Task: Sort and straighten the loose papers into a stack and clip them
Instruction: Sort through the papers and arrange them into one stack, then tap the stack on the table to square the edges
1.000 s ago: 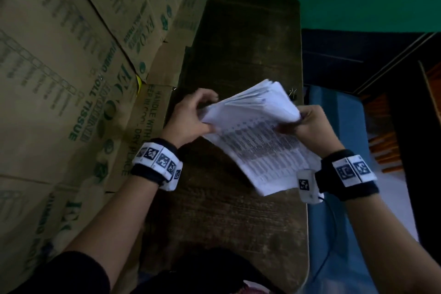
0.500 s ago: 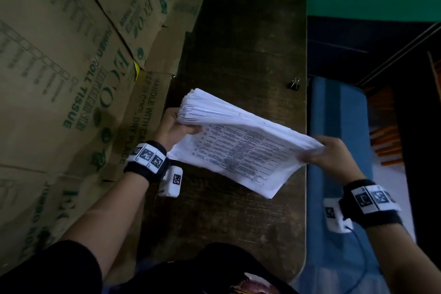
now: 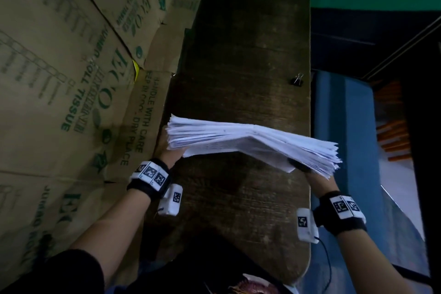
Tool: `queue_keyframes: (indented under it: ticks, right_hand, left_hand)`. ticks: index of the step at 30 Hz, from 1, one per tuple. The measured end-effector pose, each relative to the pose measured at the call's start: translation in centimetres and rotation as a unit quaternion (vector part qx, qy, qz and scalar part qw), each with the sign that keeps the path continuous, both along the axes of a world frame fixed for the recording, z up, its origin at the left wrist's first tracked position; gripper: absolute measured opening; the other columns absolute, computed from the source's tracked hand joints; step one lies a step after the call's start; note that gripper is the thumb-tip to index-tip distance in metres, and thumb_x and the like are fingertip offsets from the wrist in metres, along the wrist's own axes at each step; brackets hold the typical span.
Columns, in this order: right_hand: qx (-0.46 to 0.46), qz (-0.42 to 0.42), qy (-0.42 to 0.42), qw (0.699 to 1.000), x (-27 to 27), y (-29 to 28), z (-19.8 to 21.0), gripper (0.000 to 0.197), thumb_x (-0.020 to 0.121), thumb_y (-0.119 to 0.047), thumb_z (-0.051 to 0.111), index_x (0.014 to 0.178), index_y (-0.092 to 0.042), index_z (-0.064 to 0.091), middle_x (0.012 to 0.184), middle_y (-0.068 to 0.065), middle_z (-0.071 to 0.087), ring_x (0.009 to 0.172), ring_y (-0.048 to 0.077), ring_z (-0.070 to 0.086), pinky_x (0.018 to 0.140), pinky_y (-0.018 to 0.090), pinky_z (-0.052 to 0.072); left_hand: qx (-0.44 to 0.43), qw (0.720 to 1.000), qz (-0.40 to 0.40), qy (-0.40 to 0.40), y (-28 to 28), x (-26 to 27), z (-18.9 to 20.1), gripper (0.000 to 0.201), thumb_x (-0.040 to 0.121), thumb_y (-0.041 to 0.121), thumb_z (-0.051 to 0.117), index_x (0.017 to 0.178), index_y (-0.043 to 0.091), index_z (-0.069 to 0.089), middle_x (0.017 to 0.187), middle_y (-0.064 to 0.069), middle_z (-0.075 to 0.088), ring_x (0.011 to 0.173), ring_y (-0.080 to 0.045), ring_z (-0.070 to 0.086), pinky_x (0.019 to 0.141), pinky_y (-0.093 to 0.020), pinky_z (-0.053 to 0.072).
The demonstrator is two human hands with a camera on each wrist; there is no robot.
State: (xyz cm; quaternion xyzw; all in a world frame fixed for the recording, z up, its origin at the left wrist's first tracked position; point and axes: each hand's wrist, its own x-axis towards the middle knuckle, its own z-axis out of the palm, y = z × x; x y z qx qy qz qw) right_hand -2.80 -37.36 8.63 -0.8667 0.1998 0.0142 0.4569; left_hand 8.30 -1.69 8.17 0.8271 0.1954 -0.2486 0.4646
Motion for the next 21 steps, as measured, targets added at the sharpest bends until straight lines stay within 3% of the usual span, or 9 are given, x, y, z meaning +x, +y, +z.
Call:
queue_keyframes:
  ticks: [2, 4, 6, 8, 10, 12, 16, 18, 21]
  right_hand:
    - [0.053, 0.019, -0.041, 0.998, 0.1, -0.4, 0.4, 0.041, 0.069, -0.003, 0.079, 0.1, -0.028, 0.07, 0.098, -0.005, 0.072, 0.089, -0.008, 0.064, 0.091, 0.03, 0.052]
    - [0.083, 0.024, -0.057, 0.995, 0.3, 0.1, 0.7, 0.037, 0.065, -0.002, 0.072, 0.099, -0.015, 0.068, 0.09, -0.011, 0.073, 0.084, -0.002, 0.066, 0.08, 0.018, 0.052]
    - [0.078, 0.004, -0.06, 0.995, 0.6, 0.4, 0.6, 0.028, 0.07, 0.002, 0.067, 0.098, 0.0, 0.066, 0.082, -0.007, 0.071, 0.079, -0.004, 0.066, 0.075, 0.012, 0.051]
    - [0.081, -0.055, -0.023, 0.995, 0.7, 0.0, 0.0, 0.028, 0.082, 0.01, 0.061, 0.109, 0.002, 0.059, 0.078, -0.006, 0.066, 0.073, -0.007, 0.063, 0.08, 0.017, 0.051]
    - [0.131, -0.12, 0.021, 0.984, 0.8, -0.8, 0.4, 0.043, 0.085, 0.014, 0.06, 0.119, -0.01, 0.048, 0.069, -0.02, 0.068, 0.067, -0.008, 0.062, 0.086, 0.031, 0.048]
    - [0.137, -0.06, -0.025, 0.988, 0.8, -1.9, 2.1, 0.042, 0.076, 0.02, 0.066, 0.107, -0.007, 0.058, 0.074, -0.024, 0.071, 0.068, -0.008, 0.064, 0.079, 0.024, 0.051]
    - [0.084, 0.082, -0.012, 0.993, 1.9, -2.9, 6.1, 0.044, 0.069, 0.015, 0.076, 0.093, -0.02, 0.066, 0.075, -0.013, 0.072, 0.069, -0.008, 0.061, 0.065, 0.008, 0.048]
    - [-0.037, 0.168, 0.045, 0.984, 3.0, -2.0, 6.9, 0.041, 0.071, 0.0, 0.081, 0.087, -0.033, 0.063, 0.075, -0.012, 0.067, 0.068, -0.008, 0.058, 0.063, 0.014, 0.046]
    - [-0.088, 0.189, 0.018, 0.978, 5.2, 1.2, 8.6, 0.014, 0.078, -0.015, 0.078, 0.078, -0.021, 0.065, 0.072, -0.005, 0.066, 0.066, 0.006, 0.059, 0.06, 0.029, 0.043]
  left_hand:
    - [-0.098, 0.987, -0.067, -0.107, -0.9, 0.1, 1.6, 0.045, 0.078, 0.039, 0.071, 0.11, 0.008, 0.066, 0.115, -0.015, 0.065, 0.112, -0.034, 0.057, 0.103, -0.046, 0.042]
    - [-0.134, 0.974, -0.087, -0.16, -1.1, 0.8, 0.3, 0.027, 0.069, 0.049, 0.074, 0.08, 0.025, 0.07, 0.088, -0.002, 0.07, 0.092, -0.035, 0.061, 0.092, -0.054, 0.048]
    - [-0.151, 0.971, -0.101, -0.156, -1.0, 1.7, -1.0, 0.006, 0.075, 0.035, 0.071, 0.074, 0.03, 0.067, 0.081, 0.002, 0.069, 0.081, -0.031, 0.062, 0.086, -0.056, 0.051]
    - [-0.092, 0.984, -0.084, -0.13, -1.5, 1.5, 1.6, 0.018, 0.082, 0.013, 0.067, 0.091, 0.028, 0.064, 0.098, -0.004, 0.069, 0.077, -0.009, 0.059, 0.089, -0.043, 0.051]
    - [-0.066, 0.99, -0.034, -0.121, -2.3, 1.5, 3.3, 0.048, 0.08, -0.005, 0.069, 0.12, 0.013, 0.05, 0.114, -0.009, 0.059, 0.073, 0.011, 0.054, 0.079, -0.013, 0.045]
    - [-0.13, 0.974, -0.039, -0.184, -2.9, 2.2, 5.1, 0.049, 0.072, -0.015, 0.072, 0.106, 0.015, 0.053, 0.088, 0.003, 0.057, 0.058, 0.023, 0.053, 0.06, 0.0, 0.041]
    - [-0.196, 0.923, -0.171, -0.282, -4.2, 4.3, 9.7, 0.021, 0.056, 0.018, 0.08, 0.06, 0.032, 0.063, 0.063, 0.013, 0.065, 0.065, 0.006, 0.059, 0.06, -0.021, 0.049]
    - [-0.193, 0.911, -0.21, -0.299, -5.0, 5.0, 11.2, 0.017, 0.053, 0.025, 0.078, 0.061, 0.034, 0.066, 0.065, 0.012, 0.064, 0.069, -0.005, 0.059, 0.06, -0.028, 0.048]
    - [-0.144, 0.88, -0.316, -0.323, -7.5, 5.5, 14.3, 0.019, 0.055, 0.026, 0.081, 0.063, 0.034, 0.065, 0.063, 0.014, 0.064, 0.066, -0.003, 0.06, 0.059, -0.029, 0.048]
